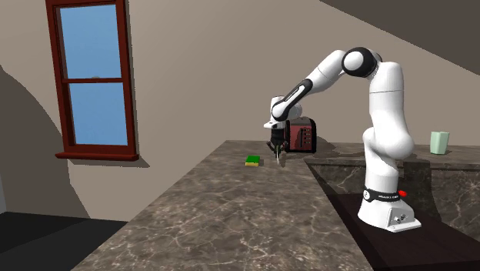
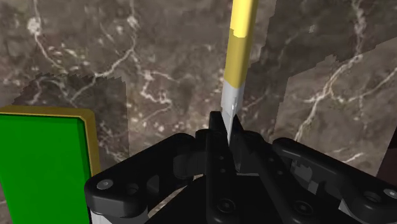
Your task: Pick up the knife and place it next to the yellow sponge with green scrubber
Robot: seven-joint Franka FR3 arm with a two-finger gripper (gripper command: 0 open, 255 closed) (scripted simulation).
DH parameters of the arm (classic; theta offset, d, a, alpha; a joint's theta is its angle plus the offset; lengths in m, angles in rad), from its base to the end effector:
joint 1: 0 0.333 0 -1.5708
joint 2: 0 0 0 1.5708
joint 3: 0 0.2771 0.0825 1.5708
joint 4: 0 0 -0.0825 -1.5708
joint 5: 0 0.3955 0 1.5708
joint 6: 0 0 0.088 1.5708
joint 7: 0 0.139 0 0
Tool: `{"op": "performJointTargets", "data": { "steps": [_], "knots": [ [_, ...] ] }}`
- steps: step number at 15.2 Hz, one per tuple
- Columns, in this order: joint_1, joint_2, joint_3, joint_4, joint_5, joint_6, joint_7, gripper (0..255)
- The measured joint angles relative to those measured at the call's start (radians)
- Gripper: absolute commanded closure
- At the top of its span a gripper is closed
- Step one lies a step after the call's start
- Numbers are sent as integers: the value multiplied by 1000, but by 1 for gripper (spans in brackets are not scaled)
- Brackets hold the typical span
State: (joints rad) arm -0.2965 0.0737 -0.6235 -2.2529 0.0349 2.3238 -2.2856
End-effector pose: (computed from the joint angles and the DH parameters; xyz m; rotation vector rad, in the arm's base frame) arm 0.3238 -0.4269 0.2602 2.4504 1.9482 -0.0278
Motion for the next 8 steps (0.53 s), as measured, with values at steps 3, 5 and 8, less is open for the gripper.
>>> {"op": "performJointTargets", "data": {
  "steps": [3, 5, 8],
  "knots": [
    [0, 1, 0, 0, 1, 1, -1, 255],
    [0, 1, 0, 0, 1, 1, -1, 0],
    [0, 1, 0, 0, 1, 1, -1, 0]
  ]
}}
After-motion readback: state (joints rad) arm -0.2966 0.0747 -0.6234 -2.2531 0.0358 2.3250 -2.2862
